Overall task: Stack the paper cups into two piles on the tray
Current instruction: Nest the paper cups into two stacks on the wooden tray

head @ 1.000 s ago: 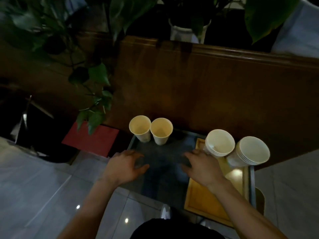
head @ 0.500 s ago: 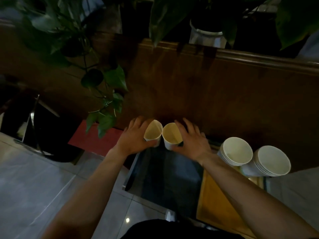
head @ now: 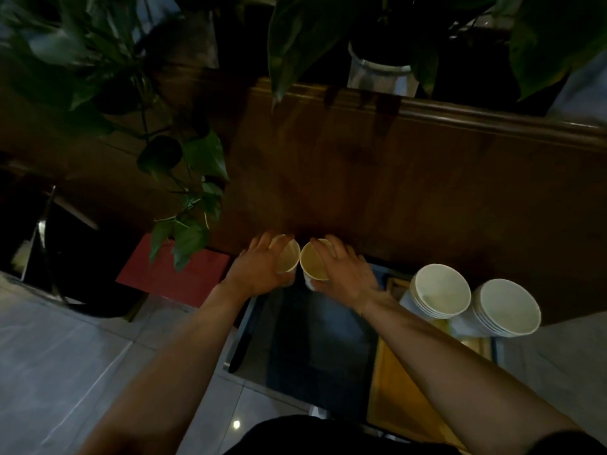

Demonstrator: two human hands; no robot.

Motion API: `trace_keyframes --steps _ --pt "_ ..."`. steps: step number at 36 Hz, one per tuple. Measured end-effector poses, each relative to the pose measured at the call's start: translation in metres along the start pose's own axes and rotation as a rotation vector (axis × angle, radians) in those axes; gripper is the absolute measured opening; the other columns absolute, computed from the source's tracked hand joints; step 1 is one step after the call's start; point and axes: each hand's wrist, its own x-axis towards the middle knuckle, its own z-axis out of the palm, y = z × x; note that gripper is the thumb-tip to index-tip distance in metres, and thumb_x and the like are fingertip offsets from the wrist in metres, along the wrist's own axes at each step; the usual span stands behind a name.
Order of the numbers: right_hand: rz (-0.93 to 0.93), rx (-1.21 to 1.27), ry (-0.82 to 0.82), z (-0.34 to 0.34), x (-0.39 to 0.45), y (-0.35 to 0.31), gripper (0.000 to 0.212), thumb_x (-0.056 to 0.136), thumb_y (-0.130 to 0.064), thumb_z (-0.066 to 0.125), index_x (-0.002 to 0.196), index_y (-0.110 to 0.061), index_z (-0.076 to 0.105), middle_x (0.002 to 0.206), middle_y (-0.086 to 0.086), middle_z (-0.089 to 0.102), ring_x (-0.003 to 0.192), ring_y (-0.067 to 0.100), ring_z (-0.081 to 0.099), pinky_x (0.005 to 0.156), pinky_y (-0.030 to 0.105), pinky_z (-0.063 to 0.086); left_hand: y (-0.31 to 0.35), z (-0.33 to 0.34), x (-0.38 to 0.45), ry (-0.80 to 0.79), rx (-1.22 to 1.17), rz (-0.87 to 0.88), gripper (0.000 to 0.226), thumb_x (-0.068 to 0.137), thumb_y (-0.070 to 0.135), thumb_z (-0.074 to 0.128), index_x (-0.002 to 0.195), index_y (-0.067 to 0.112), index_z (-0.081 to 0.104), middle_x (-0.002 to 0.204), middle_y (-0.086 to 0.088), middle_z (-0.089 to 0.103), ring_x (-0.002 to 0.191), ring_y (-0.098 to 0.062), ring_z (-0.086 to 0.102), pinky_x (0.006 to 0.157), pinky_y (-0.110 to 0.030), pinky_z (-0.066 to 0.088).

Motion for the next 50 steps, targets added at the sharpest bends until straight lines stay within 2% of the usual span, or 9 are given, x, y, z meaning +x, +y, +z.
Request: trace_keyframes --steps 9,15,18,22,27,38,42,46,50 --pt "0.032 0.131 -0.071 -0.001 -0.020 0.012 0.083 0.081 -0.050 0.062 0.148 -0.031 0.016 0.152 0.002 0.020 0.130 0.032 0.034 0.099 0.045 0.039 0.002 0.008 -0.016 0.040 0.019 0.002 0.084 0.081 0.049 0.066 0.150 0.028 0.022 0.149 -0.006 0.032 0.134 -0.031 0.032 0.105 -0.047 0.038" --pt "0.046 0.206 -0.057 0.002 -0.041 0.023 0.083 0.076 -0.051 0.063 0.143 -0.037 0.017 0.148 -0.002 0.021 0.131 0.031 0.034 0.094 0.042 0.042 0.016 0.015 -0.038 0.156 -0.060 -0.014 0.080 0.080 0.052 0.064 0.148 0.026 0.032 0.147 -0.005 0.035 0.126 -0.028 0.031 0.097 -0.031 0.029" --pt "0.050 0.252 -0.010 0.004 -0.053 0.029 0.082 0.075 -0.054 0.060 0.142 -0.040 0.016 0.145 -0.006 0.021 0.133 0.027 0.032 0.091 0.037 0.040 0.026 0.017 -0.050 0.170 -0.126 -0.046 0.081 0.076 0.059 0.055 0.148 0.029 0.034 0.147 -0.001 0.035 0.128 -0.028 0.030 0.100 -0.035 0.034" --pt "0.069 0.299 0.030 0.003 -0.069 0.035 0.083 0.075 -0.058 0.061 0.144 -0.040 0.018 0.147 -0.006 0.022 0.133 0.026 0.034 0.095 0.038 0.040 0.038 0.019 -0.062 0.200 -0.216 -0.073 0.075 0.079 0.058 0.061 0.146 0.034 0.036 0.147 0.004 0.035 0.130 -0.026 0.028 0.099 -0.035 0.035" --pt "0.078 0.333 0.067 -0.002 -0.088 0.039 0.083 0.076 -0.056 0.062 0.145 -0.038 0.022 0.149 -0.007 0.024 0.132 0.026 0.036 0.096 0.036 0.039 0.054 0.017 -0.078 0.223 -0.244 -0.088 0.086 0.068 0.073 0.039 0.145 0.034 0.038 0.144 0.007 0.038 0.125 -0.021 0.029 0.092 -0.029 0.032" --pt "0.114 0.444 0.204 -0.016 -0.138 0.057 0.077 0.074 -0.062 0.056 0.142 -0.045 0.025 0.142 -0.016 0.024 0.131 0.013 0.031 0.095 0.031 0.042 0.083 0.019 -0.100 0.267 -0.300 -0.063 0.072 0.071 0.072 0.042 0.137 0.043 0.044 0.131 0.019 0.040 0.117 -0.008 0.028 0.085 -0.030 0.038" --pt "0.146 0.451 0.223 -0.026 -0.160 0.067 0.076 0.076 -0.059 0.059 0.144 -0.042 0.029 0.142 -0.014 0.024 0.131 0.016 0.033 0.098 0.030 0.042 0.100 0.018 -0.103 0.274 -0.269 -0.017 0.073 0.073 0.071 0.040 0.138 0.039 0.048 0.134 0.013 0.045 0.116 -0.010 0.032 0.085 -0.031 0.042" --pt "0.193 0.483 0.247 -0.036 -0.183 0.078 0.075 0.075 -0.057 0.061 0.142 -0.047 0.028 0.136 -0.023 0.023 0.131 0.011 0.029 0.095 0.026 0.038 0.120 0.015 -0.103 0.266 -0.300 0.027 0.072 0.073 0.072 0.038 0.137 0.040 0.048 0.129 0.017 0.043 0.112 -0.004 0.031 0.077 -0.023 0.037" --pt "0.256 0.515 0.255 -0.042 -0.206 0.091 0.075 0.076 -0.058 0.061 0.142 -0.049 0.027 0.134 -0.028 0.020 0.130 0.003 0.022 0.098 0.025 0.029 0.144 0.012 -0.100 0.271 -0.367 0.066 0.068 0.074 0.071 0.040 0.134 0.042 0.050 0.126 0.019 0.045 0.117 -0.010 0.039 0.083 -0.031 0.043"
